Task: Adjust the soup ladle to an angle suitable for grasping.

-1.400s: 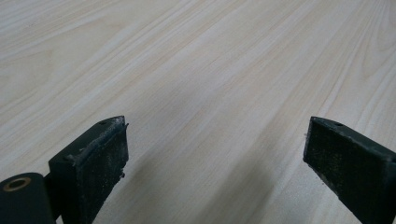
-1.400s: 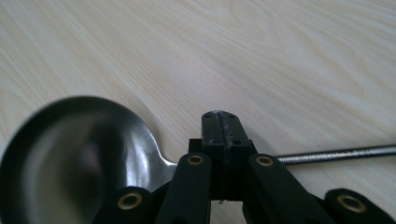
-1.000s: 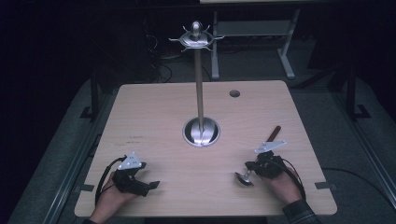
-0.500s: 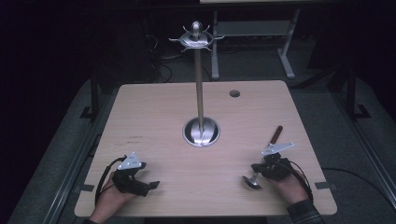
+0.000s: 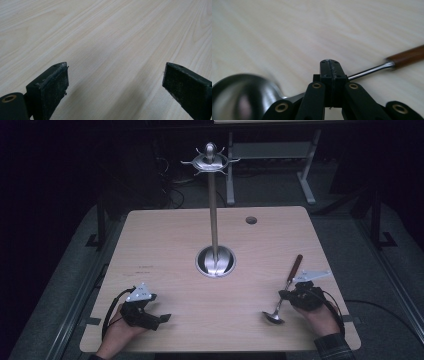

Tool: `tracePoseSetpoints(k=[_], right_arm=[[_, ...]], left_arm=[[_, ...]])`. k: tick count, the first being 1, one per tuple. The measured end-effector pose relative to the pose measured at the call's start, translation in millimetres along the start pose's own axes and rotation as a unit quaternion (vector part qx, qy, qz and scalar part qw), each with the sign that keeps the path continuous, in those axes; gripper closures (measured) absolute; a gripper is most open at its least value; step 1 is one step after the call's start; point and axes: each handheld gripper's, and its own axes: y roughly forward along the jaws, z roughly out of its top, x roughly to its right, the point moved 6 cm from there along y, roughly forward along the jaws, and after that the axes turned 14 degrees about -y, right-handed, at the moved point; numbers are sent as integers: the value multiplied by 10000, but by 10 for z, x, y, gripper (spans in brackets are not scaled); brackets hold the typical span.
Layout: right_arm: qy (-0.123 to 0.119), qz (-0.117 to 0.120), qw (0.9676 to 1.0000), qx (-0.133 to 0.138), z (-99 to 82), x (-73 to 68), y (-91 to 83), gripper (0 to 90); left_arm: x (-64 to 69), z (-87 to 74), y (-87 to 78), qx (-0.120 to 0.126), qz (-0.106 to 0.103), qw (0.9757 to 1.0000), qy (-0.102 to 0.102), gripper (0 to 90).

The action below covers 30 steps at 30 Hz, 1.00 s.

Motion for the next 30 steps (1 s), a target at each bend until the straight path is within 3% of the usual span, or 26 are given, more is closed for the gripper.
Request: tracePoseSetpoints(k=[1,4,5,10,13,16,19,30], right_arm=[[44,-161,9998,67,11,110,-19,900],[165,-321,9993,62,15,201,-27,900],[208,-488,9986,65,11,293,-24,900],[375,-684,9969,103,-12,458,-17,900],[592,-980,9933,128,-23,647,-36,900],[720,-1084,9914,156,-29,727,-45,900],[886,-1252,9881,130,-49,895,2,900],[1075,-1330,9852,-108,-140,1061,184,900]], left_arm=[[1,0,0,-3,-3,10000,9,60],[1,-1,3,-3,-6,10000,26,60],[-3,-2,1,-36,2,10000,59,60],[12,2,14,-33,-23,10000,73,60],[29,2,25,7,-51,10000,-2,60],[33,2,28,15,-57,10000,-24,60],[28,6,31,5,-52,10000,6,60],[26,5,43,-39,-63,10000,57,59]])
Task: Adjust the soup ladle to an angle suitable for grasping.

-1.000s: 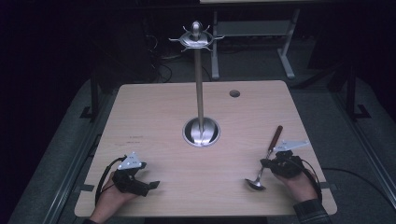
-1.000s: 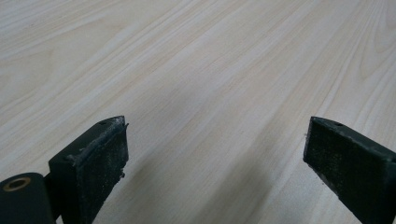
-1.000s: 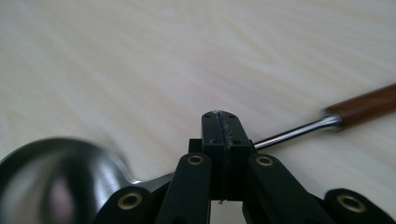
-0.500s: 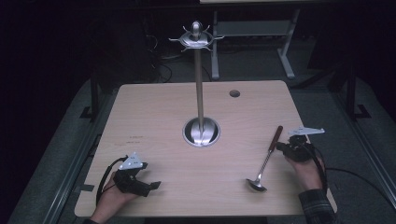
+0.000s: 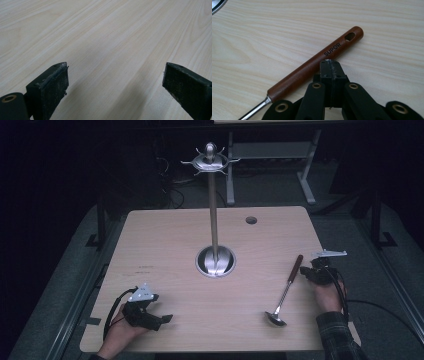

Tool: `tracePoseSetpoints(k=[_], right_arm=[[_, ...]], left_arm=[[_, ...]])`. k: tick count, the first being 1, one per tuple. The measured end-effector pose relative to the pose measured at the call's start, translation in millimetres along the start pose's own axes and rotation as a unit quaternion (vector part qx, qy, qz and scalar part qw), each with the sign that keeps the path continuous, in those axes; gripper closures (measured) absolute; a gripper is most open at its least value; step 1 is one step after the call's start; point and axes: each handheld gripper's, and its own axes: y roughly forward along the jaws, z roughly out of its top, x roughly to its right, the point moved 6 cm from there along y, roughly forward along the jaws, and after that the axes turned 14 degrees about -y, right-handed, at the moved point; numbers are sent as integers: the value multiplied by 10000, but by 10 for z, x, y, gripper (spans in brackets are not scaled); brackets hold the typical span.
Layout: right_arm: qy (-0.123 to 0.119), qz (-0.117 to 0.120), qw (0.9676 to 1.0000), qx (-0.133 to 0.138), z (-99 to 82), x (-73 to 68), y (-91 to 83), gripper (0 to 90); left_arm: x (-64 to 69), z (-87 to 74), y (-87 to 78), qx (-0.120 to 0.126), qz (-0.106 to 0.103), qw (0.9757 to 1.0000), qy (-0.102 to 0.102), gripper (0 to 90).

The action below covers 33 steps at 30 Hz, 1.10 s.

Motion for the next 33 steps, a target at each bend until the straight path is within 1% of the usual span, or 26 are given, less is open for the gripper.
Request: tracePoseSetpoints(k=[4,10,11,16,17,19,23,25,26,27,28,33], right_arm=[[-22,45,10000,-73,-9,-17,35,900],[-79,115,9999,-92,8,-55,74,900],[-59,176,9998,-54,24,-63,88,900],[-52,257,9996,-62,76,-89,104,900],[-91,277,9996,-27,96,-96,113,900],[-99,309,9995,-42,126,-121,135,900],[-235,375,9990,-25,168,-181,192,900],[-330,496,9982,-60,190,-236,208,900],[-330,496,9982,-60,190,-236,208,900],[-418,553,9976,-58,208,-270,214,900],[-418,553,9976,-58,208,-270,214,900],[-566,708,9958,-122,253,-384,251,900]], left_arm=[[4,0,3,4,-7,10000,-12,60],[1,0,5,-7,-4,10000,4,59],[3,2,6,4,-9,10000,-9,60],[1,1,5,0,-4,10000,-10,60],[2,2,5,4,-6,10000,-11,60],[3,1,3,-4,-7,10000,-2,59],[5,0,1,-13,-9,10000,-15,59],[3,-1,2,-26,-10,10000,3,60],[6,1,5,-7,-12,10000,-11,60],[10,1,7,-3,-18,10000,-18,59],[10,1,7,-3,-18,10000,-18,60],[12,-1,5,-12,-12,10000,-20,60]])
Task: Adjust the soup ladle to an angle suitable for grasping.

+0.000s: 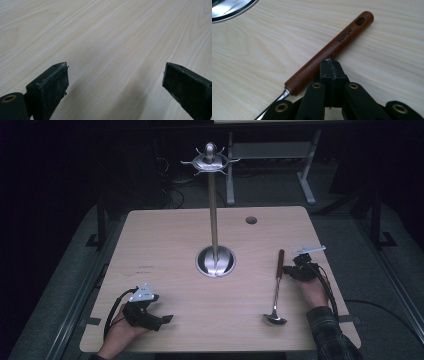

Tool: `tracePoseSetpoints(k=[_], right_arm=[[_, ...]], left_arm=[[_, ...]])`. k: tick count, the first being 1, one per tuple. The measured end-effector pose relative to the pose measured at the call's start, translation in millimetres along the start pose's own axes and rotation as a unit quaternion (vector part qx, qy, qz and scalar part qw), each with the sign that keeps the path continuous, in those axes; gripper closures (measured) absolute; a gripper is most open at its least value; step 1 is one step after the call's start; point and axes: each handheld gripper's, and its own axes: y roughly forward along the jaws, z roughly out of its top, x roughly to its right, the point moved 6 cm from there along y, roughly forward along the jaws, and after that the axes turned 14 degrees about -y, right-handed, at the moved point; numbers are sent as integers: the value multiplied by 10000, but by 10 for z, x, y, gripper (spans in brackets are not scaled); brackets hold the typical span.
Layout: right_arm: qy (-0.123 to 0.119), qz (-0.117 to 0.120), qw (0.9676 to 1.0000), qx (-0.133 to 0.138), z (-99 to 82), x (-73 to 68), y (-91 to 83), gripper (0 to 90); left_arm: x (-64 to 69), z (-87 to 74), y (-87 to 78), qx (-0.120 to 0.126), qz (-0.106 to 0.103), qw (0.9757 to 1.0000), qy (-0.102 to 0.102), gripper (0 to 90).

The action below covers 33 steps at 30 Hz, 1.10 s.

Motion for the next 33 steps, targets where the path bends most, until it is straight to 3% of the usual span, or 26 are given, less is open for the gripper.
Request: tracePoseSetpoints(k=[8,16,33], right_arm=[[-329,246,9992,16,133,-172,96,900],[-447,495,9978,-43,164,-306,132,900],[-858,969,9916,-55,240,-575,188,900]], left_arm=[[6,-4,-5,-33,-6,10000,22,59],[8,-5,-5,-41,-6,10000,33,60],[16,-4,2,-16,-20,10000,25,59]])
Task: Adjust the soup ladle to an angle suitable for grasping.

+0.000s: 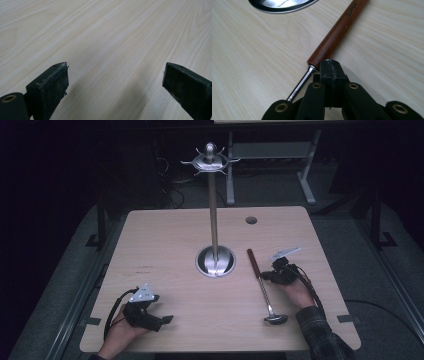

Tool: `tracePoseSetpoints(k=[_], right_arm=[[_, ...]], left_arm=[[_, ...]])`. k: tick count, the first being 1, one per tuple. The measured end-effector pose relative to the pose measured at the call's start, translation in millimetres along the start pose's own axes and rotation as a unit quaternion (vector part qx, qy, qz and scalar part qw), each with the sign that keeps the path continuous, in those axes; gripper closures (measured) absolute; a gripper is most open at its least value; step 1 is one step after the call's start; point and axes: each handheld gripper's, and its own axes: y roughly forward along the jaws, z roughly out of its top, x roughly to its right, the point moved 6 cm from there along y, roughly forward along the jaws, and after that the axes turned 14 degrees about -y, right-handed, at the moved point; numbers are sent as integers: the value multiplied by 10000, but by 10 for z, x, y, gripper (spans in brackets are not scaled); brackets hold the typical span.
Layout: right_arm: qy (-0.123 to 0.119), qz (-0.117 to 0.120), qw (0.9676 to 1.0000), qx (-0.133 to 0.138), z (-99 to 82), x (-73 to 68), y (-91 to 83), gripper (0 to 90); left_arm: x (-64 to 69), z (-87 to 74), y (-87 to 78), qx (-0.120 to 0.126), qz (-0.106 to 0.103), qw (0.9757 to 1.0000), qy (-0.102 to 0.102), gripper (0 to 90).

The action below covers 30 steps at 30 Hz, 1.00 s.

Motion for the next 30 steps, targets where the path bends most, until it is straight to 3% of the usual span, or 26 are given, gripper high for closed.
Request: tracePoseSetpoints(k=[5,10,15,22,30], right_arm=[[-80,49,10000,-31,11,-38,-3,900],[-88,144,9998,68,32,-115,-151,900],[-345,429,9985,26,37,-391,-301,900],[-517,609,9968,-42,3,-594,-329,900],[-626,657,9956,-241,-111,-663,-328,900]], left_arm=[[1,0,0,6,1,10000,1,60],[-7,0,-3,3,7,10000,33,59],[0,1,2,32,6,10000,-7,60],[7,-2,0,26,3,10000,-26,59],[1,-4,-4,3,10,10000,5,59]])
